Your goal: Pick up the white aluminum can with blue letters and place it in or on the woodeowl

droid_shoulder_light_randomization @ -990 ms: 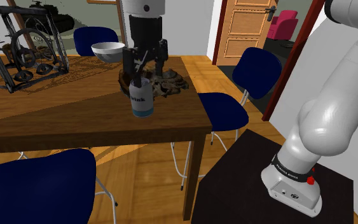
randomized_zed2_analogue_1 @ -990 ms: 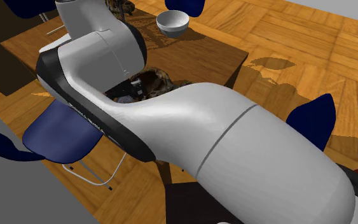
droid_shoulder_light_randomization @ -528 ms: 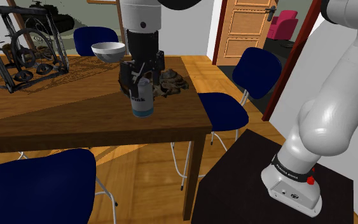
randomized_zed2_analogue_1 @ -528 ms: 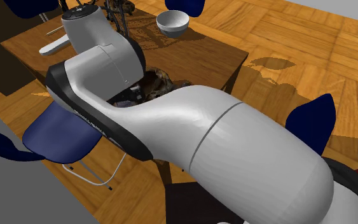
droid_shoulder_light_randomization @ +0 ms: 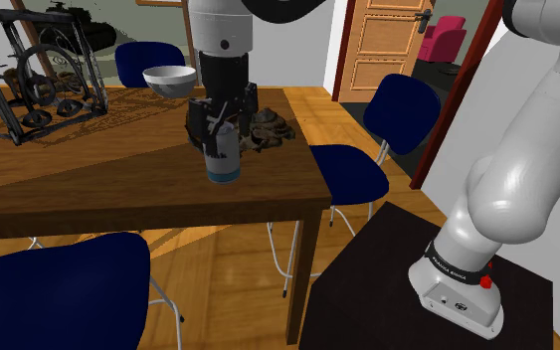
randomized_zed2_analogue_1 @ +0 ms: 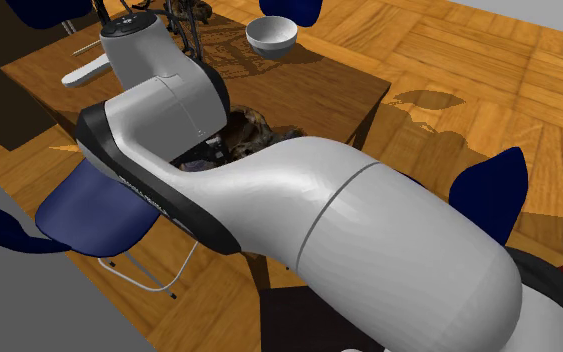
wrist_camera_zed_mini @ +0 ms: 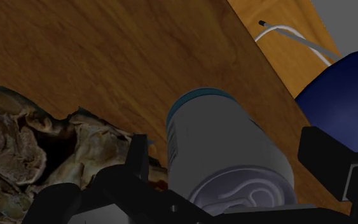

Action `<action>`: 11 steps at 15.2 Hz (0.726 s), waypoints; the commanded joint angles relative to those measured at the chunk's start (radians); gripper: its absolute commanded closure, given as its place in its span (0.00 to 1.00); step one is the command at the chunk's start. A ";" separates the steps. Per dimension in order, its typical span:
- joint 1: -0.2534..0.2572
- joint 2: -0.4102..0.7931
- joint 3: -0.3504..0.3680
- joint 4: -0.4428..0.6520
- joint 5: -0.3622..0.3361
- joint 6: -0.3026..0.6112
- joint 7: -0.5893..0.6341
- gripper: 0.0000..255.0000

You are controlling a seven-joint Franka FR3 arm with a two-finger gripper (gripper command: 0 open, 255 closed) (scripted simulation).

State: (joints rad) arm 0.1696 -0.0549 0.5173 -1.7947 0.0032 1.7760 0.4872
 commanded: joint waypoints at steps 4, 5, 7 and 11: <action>0.000 0.000 0.000 0.000 0.000 0.000 0.000 1.00; 0.000 -0.001 0.000 -0.001 0.000 0.000 0.000 1.00; 0.000 -0.001 0.000 0.000 0.000 0.000 0.000 1.00; 0.000 0.001 0.000 0.014 0.000 -0.013 0.000 1.00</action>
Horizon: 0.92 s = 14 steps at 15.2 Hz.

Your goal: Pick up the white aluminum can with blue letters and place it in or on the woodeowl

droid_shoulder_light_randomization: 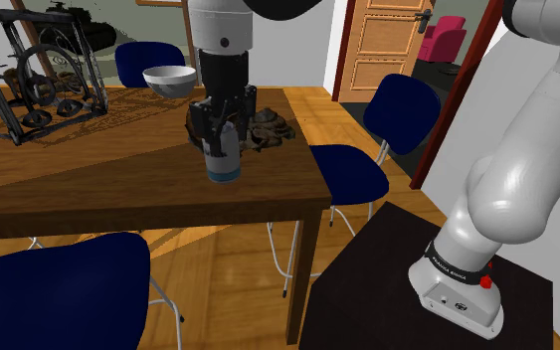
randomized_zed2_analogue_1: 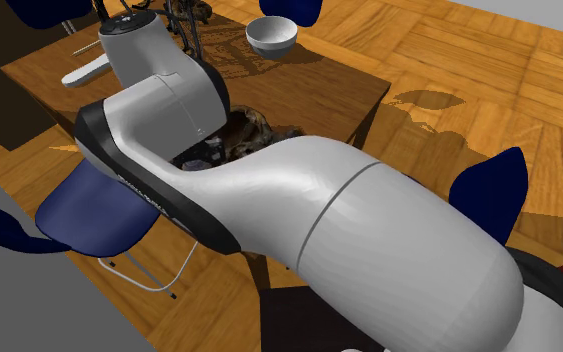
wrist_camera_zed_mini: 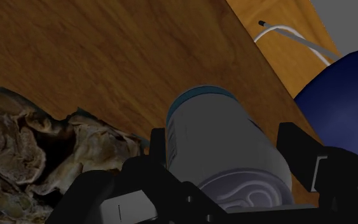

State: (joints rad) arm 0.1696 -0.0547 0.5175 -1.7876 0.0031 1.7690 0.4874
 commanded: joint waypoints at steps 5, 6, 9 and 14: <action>0.000 0.009 0.001 0.083 -0.004 -0.075 0.002 1.00; 0.000 0.011 0.001 0.099 -0.006 -0.089 0.002 1.00; 0.001 0.020 0.003 0.149 -0.010 -0.131 0.005 1.00; 0.004 0.042 0.007 0.240 -0.021 -0.204 0.011 1.00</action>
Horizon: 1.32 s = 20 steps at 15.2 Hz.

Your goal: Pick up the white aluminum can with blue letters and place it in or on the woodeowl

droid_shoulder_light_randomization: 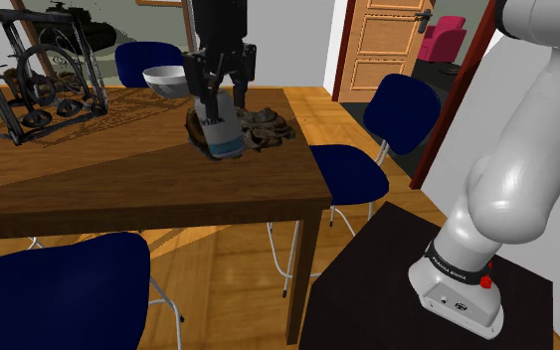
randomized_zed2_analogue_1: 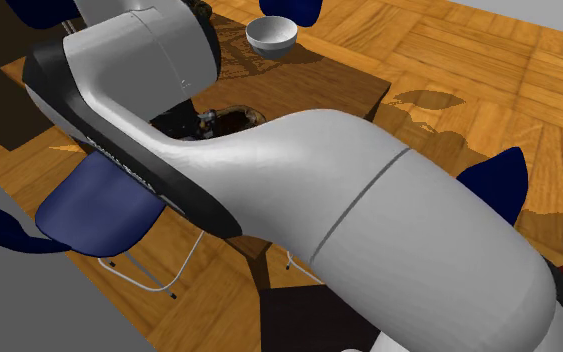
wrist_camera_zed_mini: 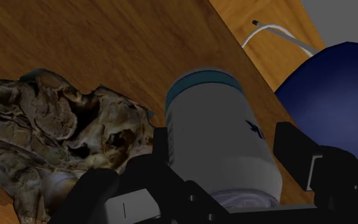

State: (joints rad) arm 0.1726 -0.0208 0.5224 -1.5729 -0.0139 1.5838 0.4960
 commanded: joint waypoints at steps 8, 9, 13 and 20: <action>0.014 0.062 0.013 0.196 -0.032 -0.143 0.019 1.00; 0.016 0.071 0.015 0.220 -0.037 -0.160 0.022 1.00; 0.030 0.112 0.024 0.325 -0.061 -0.230 0.034 1.00; 0.005 0.152 0.003 0.457 -0.081 -0.324 -0.027 1.00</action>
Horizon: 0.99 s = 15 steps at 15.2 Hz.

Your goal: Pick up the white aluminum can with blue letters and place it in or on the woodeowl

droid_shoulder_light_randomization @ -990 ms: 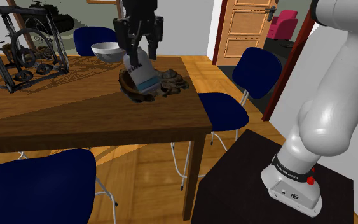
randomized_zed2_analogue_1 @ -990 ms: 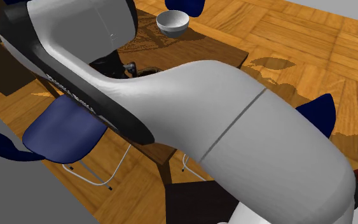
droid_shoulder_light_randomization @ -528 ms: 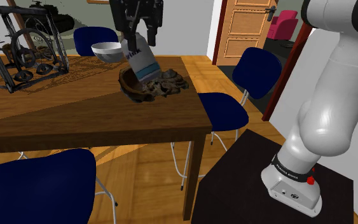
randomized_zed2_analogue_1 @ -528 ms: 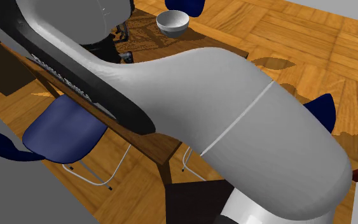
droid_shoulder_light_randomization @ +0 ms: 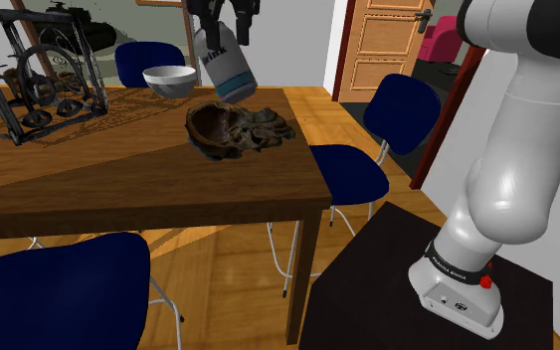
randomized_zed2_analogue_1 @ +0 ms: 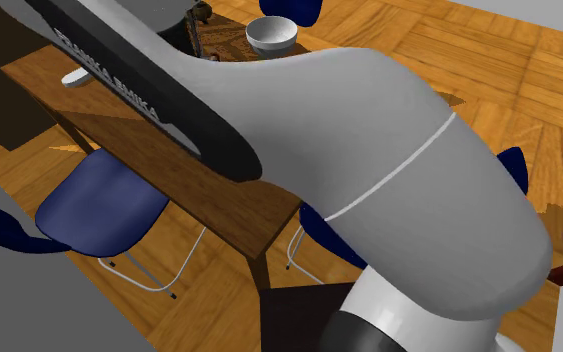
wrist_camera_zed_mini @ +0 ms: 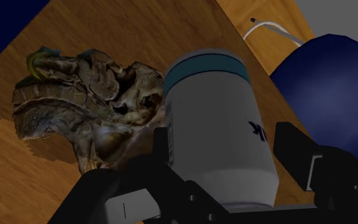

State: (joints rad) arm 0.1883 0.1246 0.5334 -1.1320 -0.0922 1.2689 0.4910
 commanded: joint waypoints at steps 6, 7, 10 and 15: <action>-0.091 0.026 -0.065 0.090 -0.002 -0.059 -0.165 1.00; -0.103 0.036 -0.074 0.111 -0.005 -0.070 -0.188 1.00; -0.127 0.067 -0.092 0.173 -0.016 -0.101 -0.240 1.00; -0.164 -0.020 -0.105 -0.020 0.030 0.013 -0.258 1.00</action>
State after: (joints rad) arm 0.0312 0.1214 0.4313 -1.1155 -0.0711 1.2592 0.2370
